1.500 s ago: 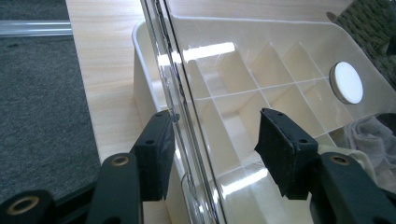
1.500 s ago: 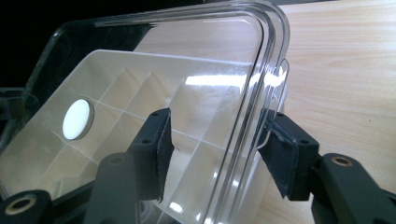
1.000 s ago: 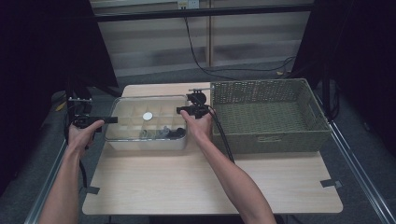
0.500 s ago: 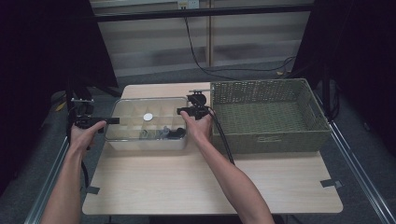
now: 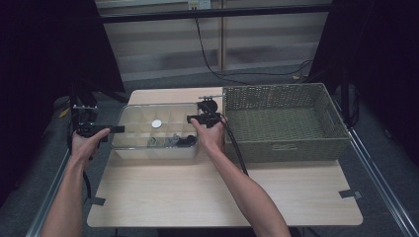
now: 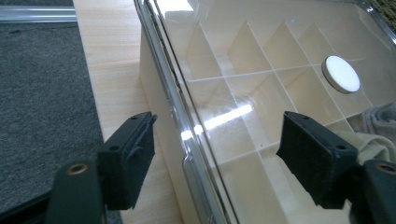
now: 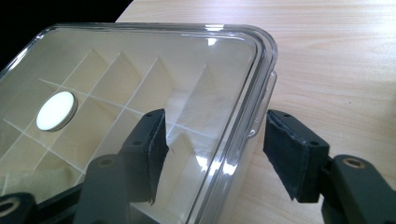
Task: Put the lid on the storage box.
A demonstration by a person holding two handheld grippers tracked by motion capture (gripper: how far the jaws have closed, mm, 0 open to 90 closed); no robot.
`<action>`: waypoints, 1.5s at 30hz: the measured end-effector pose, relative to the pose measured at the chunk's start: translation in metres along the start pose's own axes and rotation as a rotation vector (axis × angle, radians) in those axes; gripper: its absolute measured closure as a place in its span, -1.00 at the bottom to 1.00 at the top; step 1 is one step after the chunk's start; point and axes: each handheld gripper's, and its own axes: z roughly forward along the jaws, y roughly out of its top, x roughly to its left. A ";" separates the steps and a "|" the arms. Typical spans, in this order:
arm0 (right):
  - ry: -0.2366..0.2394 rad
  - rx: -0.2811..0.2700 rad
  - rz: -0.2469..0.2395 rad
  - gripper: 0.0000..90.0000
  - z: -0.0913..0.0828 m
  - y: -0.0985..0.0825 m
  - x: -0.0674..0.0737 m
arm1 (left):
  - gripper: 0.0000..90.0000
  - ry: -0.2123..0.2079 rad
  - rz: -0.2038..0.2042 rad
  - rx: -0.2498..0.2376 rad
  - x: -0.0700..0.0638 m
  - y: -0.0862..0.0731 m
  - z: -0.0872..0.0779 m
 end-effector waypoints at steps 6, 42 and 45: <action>0.013 -0.028 0.000 -0.19 -0.005 0.000 0.004 | -0.50 0.016 0.025 -0.004 0.002 -0.002 -0.010; 0.190 -0.142 -0.111 -0.24 -0.070 0.001 0.012 | -0.37 0.043 0.101 -0.094 -0.044 -0.044 -0.053; 0.180 -0.146 -0.125 -0.23 -0.077 -0.003 0.007 | -0.35 0.048 0.123 -0.087 -0.050 -0.048 -0.055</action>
